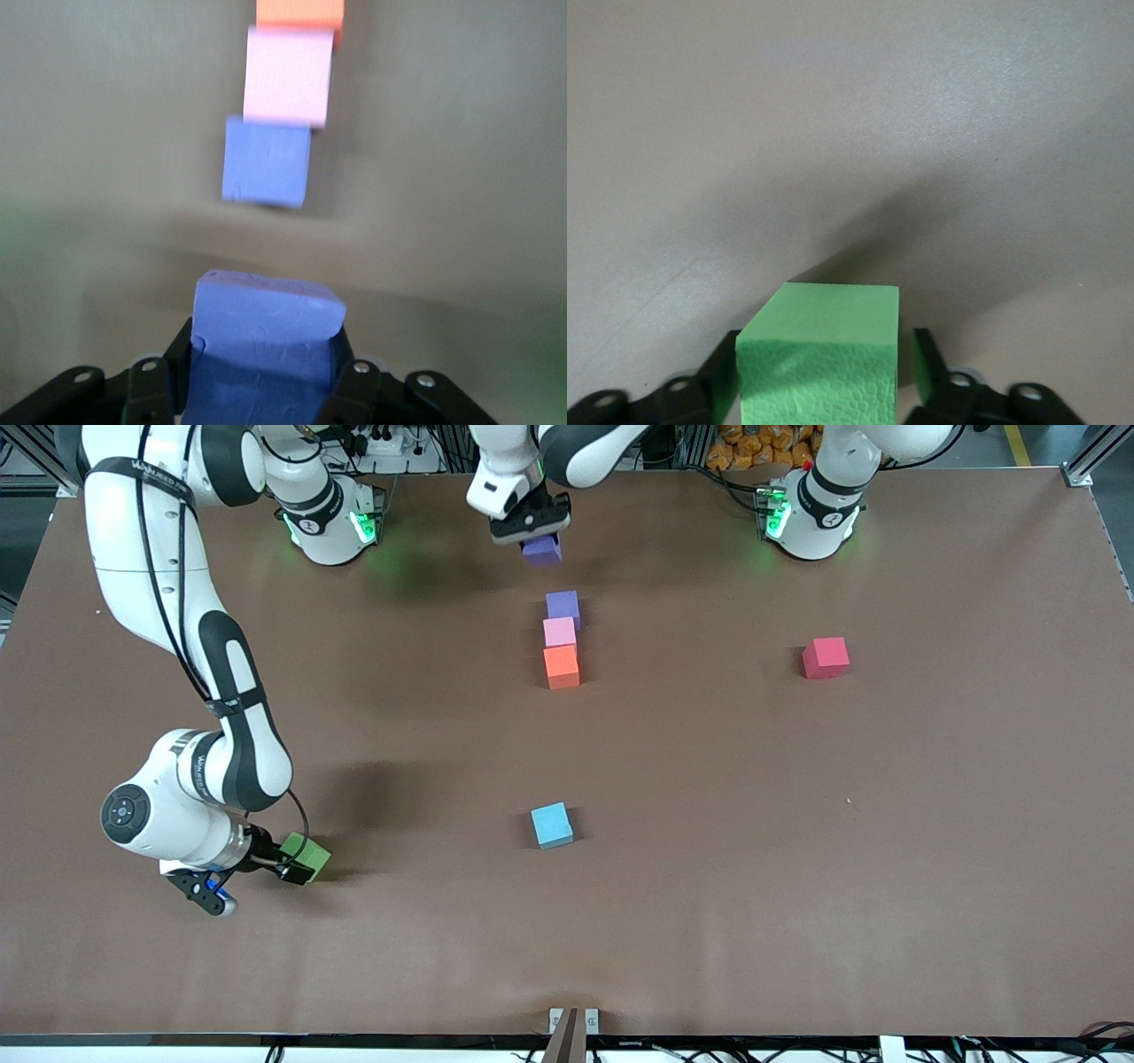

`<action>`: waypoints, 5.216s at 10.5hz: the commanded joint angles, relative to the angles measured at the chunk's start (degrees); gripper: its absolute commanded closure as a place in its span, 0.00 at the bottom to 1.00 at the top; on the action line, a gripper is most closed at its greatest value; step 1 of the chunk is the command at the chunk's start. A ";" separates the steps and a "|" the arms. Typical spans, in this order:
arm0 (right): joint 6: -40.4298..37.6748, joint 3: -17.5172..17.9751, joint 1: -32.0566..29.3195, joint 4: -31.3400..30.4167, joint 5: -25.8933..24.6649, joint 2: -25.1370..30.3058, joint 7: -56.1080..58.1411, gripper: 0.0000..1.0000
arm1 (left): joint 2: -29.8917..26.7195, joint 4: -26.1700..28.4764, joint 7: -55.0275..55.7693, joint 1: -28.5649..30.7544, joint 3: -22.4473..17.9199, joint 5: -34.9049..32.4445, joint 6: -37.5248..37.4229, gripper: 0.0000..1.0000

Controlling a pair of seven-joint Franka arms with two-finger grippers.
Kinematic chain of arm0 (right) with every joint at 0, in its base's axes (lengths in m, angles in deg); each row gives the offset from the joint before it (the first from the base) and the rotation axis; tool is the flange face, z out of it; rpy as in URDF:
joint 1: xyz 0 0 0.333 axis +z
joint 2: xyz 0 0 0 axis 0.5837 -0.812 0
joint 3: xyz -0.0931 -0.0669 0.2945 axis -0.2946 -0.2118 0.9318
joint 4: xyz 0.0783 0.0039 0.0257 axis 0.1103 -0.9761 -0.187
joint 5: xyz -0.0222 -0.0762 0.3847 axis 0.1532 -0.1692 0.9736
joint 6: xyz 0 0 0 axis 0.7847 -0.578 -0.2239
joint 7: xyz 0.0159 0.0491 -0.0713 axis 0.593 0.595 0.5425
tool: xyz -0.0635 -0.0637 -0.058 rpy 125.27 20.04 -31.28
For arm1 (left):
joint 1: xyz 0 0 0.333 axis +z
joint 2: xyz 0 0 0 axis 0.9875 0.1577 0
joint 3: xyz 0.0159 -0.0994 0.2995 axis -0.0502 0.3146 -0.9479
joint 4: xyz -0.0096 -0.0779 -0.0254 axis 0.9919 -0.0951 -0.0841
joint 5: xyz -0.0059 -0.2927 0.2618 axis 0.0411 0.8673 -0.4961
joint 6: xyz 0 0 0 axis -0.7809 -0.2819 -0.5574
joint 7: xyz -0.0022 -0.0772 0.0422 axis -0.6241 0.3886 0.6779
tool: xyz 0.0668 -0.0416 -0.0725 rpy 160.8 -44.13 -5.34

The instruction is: Arrange blocks into number 1

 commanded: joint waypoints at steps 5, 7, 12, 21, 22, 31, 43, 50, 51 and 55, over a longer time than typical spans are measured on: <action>-0.79 -2.62 3.45 0.35 1.18 0.69 2.09 0.52 | -5.73 17.35 0.62 1.86 3.28 0.62 18.56 1.00; -4.29 -3.76 5.21 -0.27 0.83 3.67 5.69 0.51 | -5.11 19.37 -0.52 2.30 3.28 0.53 22.07 1.00; -3.95 -4.03 11.36 -10.44 -0.31 15.96 8.52 0.50 | -0.11 19.64 -3.07 4.59 2.93 0.10 26.65 1.00; 3.06 -2.20 21.21 -29.33 -0.23 30.91 7.73 0.50 | 5.08 15.60 -6.59 8.89 2.23 -2.89 27.18 1.00; 3.77 -0.97 21.56 -30.84 -0.23 32.15 7.73 0.50 | 5.69 15.08 -6.67 9.16 2.14 -2.89 27.18 1.00; 4.57 1.94 26.57 -33.40 -0.32 33.83 7.64 0.50 | 0.01 13.40 -6.06 10.48 3.02 -3.95 18.07 0.00; 6.77 1.42 36.32 -23.41 -0.41 21.20 -4.22 0.50 | -4.15 2.69 -24.12 43.04 1.79 -9.57 4.95 0.00; 6.24 -0.78 44.15 -15.82 -0.85 13.53 -9.85 0.50 | -4.14 -3.74 -44.03 60.57 1.96 -13.44 3.73 0.00; 6.33 -0.69 44.94 -15.83 -0.76 13.01 -11.24 0.50 | -4.84 -3.65 -45.77 61.36 2.05 -13.44 2.06 0.00; 6.86 -0.78 46.70 -15.83 -0.93 11.34 -12.66 0.50 | -8.88 -3.56 -56.59 64.62 2.05 -9.16 -7.17 0.00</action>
